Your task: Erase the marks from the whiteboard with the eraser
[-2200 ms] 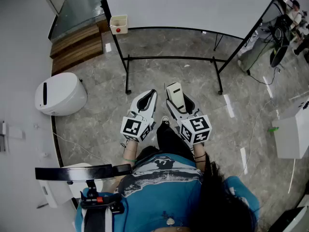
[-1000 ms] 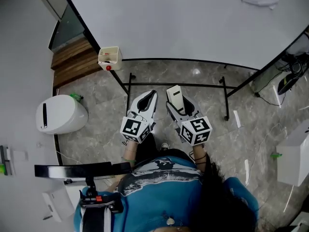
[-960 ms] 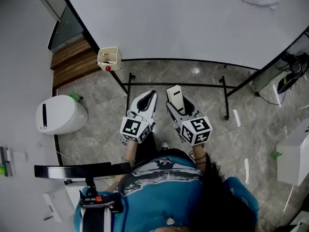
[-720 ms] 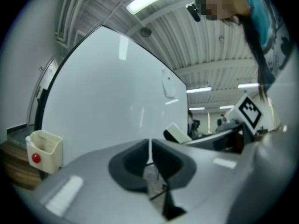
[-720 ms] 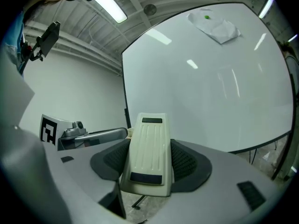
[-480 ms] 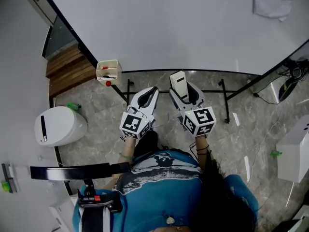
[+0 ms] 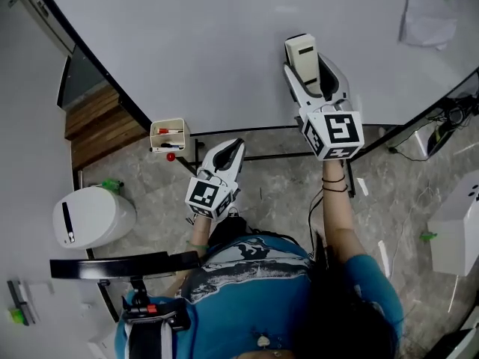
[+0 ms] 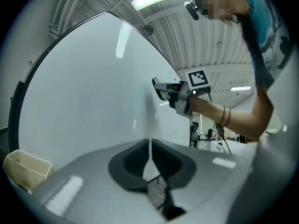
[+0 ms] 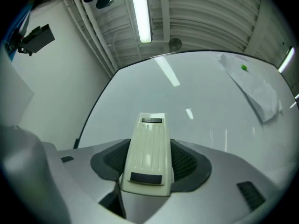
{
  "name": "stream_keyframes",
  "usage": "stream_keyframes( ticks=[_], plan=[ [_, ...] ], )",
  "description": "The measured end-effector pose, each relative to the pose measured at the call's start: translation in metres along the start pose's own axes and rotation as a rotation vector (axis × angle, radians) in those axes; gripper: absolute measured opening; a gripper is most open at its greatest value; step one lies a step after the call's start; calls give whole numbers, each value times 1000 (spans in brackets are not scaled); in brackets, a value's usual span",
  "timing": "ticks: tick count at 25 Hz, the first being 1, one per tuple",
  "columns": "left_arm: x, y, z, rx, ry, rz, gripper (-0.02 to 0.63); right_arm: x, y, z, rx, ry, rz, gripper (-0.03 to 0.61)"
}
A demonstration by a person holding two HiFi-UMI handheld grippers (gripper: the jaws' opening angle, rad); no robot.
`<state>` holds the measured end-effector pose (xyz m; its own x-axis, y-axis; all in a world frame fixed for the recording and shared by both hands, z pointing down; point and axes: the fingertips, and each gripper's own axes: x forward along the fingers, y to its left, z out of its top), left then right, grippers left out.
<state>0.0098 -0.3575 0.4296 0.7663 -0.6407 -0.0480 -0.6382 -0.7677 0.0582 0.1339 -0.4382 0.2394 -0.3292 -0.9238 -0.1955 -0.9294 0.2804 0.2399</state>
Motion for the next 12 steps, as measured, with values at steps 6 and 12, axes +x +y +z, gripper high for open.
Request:
stream_keyframes(
  ticks=[6,12],
  plan=[
    [10,-4,1,10,12,-31,6,20,-59,63,-121,-132,-125,264],
    [17,-8,6,10,17,-45,6,8,-117,104,-132,-231,-251,264]
  ],
)
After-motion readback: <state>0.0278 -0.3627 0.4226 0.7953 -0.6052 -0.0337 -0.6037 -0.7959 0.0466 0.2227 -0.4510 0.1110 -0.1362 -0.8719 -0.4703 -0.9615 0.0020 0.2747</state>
